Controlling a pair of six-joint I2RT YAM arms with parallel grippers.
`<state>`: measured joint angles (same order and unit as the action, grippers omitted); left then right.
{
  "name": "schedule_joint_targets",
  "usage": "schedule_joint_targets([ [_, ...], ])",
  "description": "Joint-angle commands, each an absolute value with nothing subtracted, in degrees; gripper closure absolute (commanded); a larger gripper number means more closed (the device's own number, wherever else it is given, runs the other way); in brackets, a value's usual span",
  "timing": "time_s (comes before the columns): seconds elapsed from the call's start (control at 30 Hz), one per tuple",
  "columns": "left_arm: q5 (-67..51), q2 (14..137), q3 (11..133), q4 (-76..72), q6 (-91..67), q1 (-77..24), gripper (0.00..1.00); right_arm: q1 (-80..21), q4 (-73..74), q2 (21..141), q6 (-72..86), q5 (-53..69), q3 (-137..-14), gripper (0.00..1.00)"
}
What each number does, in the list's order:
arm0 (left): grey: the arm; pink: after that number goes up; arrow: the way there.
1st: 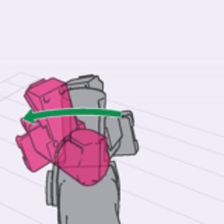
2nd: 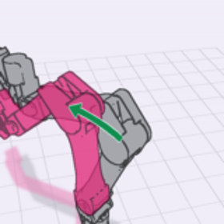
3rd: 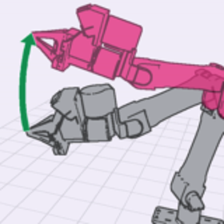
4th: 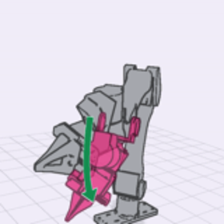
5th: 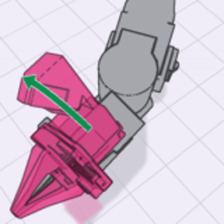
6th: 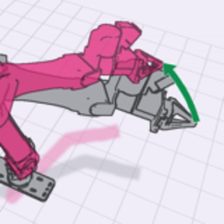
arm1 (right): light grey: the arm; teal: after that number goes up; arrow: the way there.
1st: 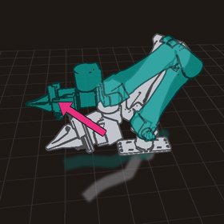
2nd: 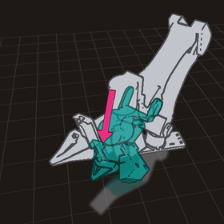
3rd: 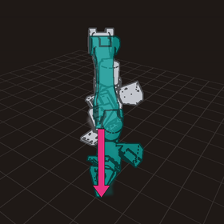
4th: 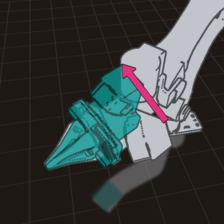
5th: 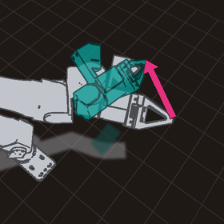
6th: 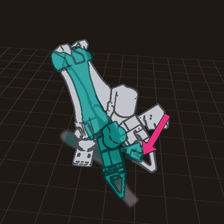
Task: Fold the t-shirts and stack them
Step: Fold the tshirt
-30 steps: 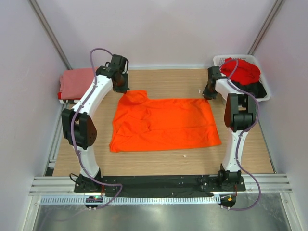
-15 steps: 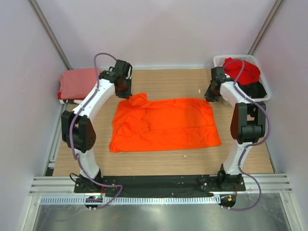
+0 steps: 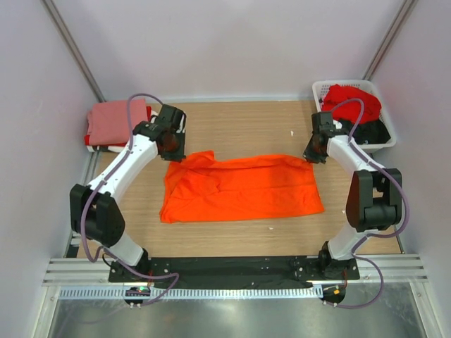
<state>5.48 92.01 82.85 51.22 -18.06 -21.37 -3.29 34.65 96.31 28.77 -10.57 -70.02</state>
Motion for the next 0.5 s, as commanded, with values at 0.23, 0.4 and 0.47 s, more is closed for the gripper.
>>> schedule_joint_targets([
  [0.23, 6.6, 84.6, 74.4, 48.6, -20.5, -22.0, 1.00, -3.3, 32.6, 91.3, 28.7, -15.0, -64.9, 0.99],
  [0.4, 7.5, 81.7, 70.4, 48.4, -21.9, -22.5, 1.00, -3.4, 32.2, 90.3, 28.8, -15.5, -62.5, 0.99],
  [0.47, 8.3, 80.6, 68.9, 48.8, -22.6, -22.7, 0.99, -3.4, 31.9, 89.7, 29.0, -15.8, -61.8, 0.99],
])
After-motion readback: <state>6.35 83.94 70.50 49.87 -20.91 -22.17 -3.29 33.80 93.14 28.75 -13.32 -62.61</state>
